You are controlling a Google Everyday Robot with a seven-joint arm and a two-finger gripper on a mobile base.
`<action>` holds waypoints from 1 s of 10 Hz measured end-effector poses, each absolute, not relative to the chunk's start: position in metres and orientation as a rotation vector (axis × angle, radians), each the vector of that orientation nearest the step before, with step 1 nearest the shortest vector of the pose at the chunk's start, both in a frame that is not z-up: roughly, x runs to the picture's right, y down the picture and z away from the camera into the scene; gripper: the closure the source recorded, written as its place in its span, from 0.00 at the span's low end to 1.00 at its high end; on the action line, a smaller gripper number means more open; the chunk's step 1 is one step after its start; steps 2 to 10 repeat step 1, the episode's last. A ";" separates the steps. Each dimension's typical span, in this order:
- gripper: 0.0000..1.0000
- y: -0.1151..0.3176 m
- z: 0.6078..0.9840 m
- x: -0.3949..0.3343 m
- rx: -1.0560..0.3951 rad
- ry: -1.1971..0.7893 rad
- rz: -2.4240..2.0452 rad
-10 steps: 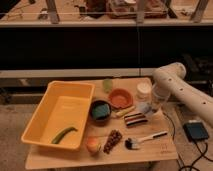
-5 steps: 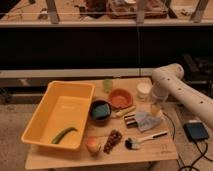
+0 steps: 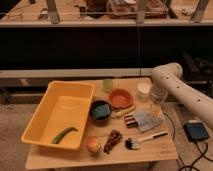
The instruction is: Place towel in table surface
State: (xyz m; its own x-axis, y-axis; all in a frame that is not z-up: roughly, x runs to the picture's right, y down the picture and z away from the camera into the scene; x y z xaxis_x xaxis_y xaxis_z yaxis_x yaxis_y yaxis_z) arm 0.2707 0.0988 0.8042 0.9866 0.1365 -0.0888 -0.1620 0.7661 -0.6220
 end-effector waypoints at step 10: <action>0.20 0.099 0.804 0.272 -0.679 0.040 0.164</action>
